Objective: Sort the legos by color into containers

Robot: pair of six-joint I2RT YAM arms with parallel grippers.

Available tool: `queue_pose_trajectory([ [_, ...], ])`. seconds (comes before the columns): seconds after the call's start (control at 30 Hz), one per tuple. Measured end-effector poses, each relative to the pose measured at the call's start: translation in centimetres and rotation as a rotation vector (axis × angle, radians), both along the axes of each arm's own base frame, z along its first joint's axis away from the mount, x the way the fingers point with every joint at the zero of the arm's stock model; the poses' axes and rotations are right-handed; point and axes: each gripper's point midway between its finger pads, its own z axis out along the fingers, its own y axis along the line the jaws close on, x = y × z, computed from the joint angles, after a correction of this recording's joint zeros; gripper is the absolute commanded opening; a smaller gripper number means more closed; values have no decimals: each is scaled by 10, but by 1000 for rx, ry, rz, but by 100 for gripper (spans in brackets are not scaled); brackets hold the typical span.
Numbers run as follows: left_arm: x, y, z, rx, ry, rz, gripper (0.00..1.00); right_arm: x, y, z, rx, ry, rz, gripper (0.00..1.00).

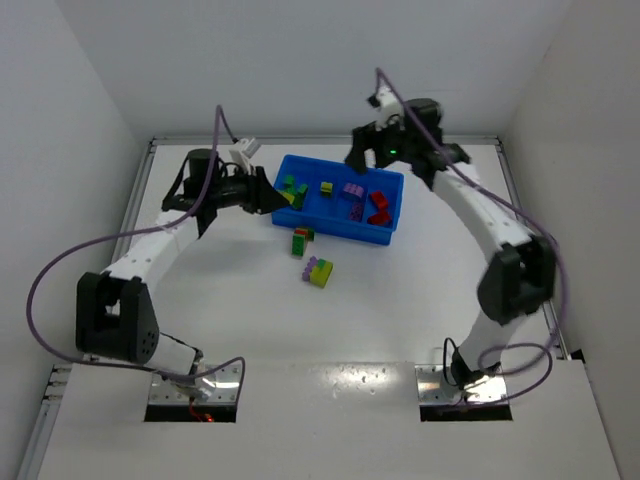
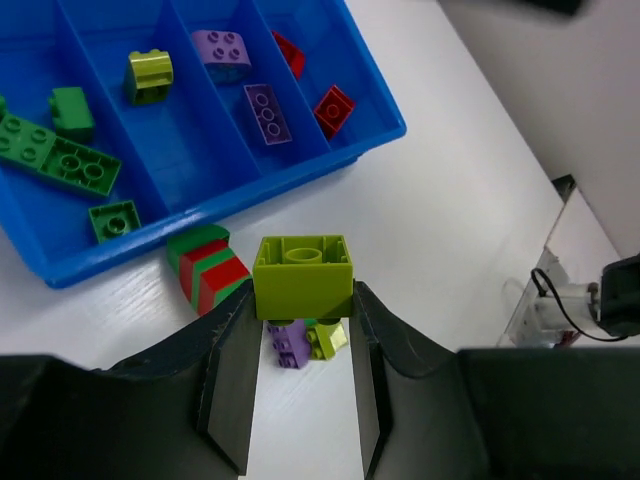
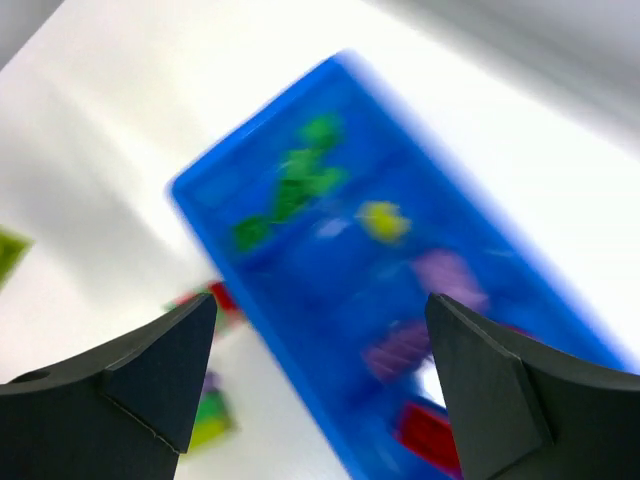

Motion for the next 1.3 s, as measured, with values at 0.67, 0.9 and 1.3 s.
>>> queue_pose_trajectory([
  [0.67,136,-93,-125,242,114,42,13,-142,-171,-10,-203,-20,-244,86],
  [0.9,143,-100,-139,325,116,88,44,-144,-167,-7,-186,-23,-225,86],
  [1.3,114,-76,-118,391,92,155,61,-146,-164,-9,-173,-17,-206,86],
])
